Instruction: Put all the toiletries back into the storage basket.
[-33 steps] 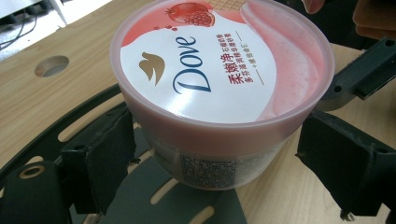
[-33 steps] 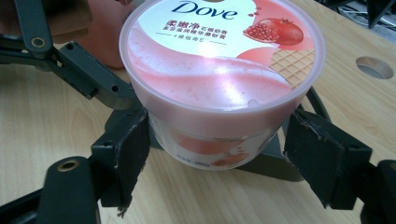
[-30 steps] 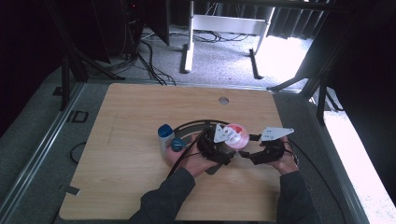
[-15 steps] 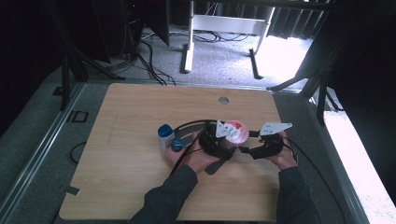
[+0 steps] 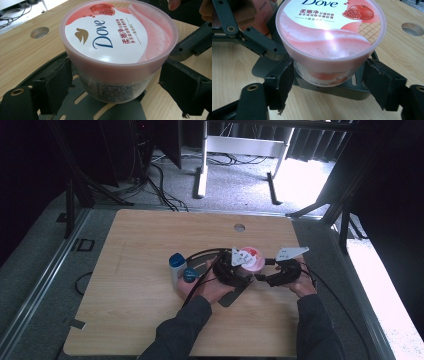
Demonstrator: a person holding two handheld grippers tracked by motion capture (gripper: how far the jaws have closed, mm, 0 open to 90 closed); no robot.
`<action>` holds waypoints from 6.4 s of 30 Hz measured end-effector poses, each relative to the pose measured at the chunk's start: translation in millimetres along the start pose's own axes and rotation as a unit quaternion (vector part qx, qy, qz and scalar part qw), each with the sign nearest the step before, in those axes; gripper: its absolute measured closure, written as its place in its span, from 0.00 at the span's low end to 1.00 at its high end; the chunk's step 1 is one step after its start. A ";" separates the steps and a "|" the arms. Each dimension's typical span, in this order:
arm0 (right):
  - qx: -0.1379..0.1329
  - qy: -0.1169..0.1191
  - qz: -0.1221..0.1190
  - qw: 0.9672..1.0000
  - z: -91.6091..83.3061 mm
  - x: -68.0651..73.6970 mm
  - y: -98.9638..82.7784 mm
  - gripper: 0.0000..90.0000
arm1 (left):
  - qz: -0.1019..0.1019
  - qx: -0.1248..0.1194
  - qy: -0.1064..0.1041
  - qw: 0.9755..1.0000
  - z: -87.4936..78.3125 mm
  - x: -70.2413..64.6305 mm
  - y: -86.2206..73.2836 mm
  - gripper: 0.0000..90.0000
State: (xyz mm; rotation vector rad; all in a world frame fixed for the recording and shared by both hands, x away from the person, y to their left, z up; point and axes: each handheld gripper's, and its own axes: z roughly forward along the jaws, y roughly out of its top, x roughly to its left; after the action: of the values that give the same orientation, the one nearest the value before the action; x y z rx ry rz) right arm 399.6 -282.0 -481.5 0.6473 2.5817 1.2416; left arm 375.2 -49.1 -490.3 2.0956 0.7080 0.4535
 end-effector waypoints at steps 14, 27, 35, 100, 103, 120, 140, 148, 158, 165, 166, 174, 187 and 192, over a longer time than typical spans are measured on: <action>0.015 -0.010 0.008 1.000 5.9 -11.1 1.3 0.35 | -0.013 0.005 0.020 1.000 13.5 5.1 1.3 0.13; 0.031 -0.012 0.025 0.999 15.4 -18.7 0.3 0.35 | -0.029 0.023 0.027 0.999 29.4 11.2 -4.0 0.13; 0.053 -0.005 0.031 0.998 21.5 -22.8 -2.1 0.35 | -0.028 0.057 0.035 0.997 46.7 8.3 -11.9 0.14; 0.086 -0.020 0.083 0.993 25.2 -6.3 -43.3 0.36 | -0.020 0.043 -0.006 0.999 8.8 -12.4 -15.2 0.49; 0.088 -0.033 0.081 0.992 23.0 2.0 -44.0 0.38 | -0.019 0.039 -0.014 0.999 2.1 -12.4 -18.0 0.50; 0.077 -0.069 0.056 0.993 10.3 64.8 -57.9 0.38 | -0.027 0.026 -0.054 0.998 -14.3 -11.0 -35.1 0.56; 0.065 -0.104 0.083 0.989 12.7 94.7 -82.5 0.34 | -0.028 0.014 -0.073 0.997 -40.4 -14.7 -43.0 0.50; 0.055 -0.106 0.086 0.989 14.1 98.1 -84.4 0.32 | -0.032 0.011 -0.070 0.997 -50.2 -17.6 -42.7 0.52; 0.042 -0.107 0.084 0.990 13.8 98.3 -88.0 0.30 | -0.038 0.002 -0.073 0.997 -62.0 -16.7 -46.6 0.50; 0.037 -0.104 0.082 0.991 14.3 98.9 -89.5 0.27 | -0.043 0.002 -0.081 0.996 -68.1 -15.8 -51.4 0.50; 0.037 -0.104 0.082 0.991 14.4 98.9 -89.5 0.27 | -0.045 0.004 -0.082 0.996 -69.6 -15.8 -52.5 0.50; 0.038 -0.100 0.080 0.991 14.5 98.7 -89.6 0.25 | -0.045 0.000 -0.076 0.996 -78.6 -17.5 -61.5 0.49; 0.040 -0.094 0.077 0.992 15.0 98.7 -89.4 0.22 | -0.034 0.005 -0.057 0.998 -97.8 -17.7 -67.9 0.49; 0.040 -0.094 0.077 0.992 15.0 98.7 -89.4 0.22 | -0.036 0.004 -0.054 0.998 -105.6 -16.0 -69.3 0.50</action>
State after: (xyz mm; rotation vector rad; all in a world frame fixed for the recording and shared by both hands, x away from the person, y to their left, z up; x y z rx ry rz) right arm 291.4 -274.5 -560.0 0.9481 2.4753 1.0660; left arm 282.8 38.6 -488.1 2.0786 0.7206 0.2958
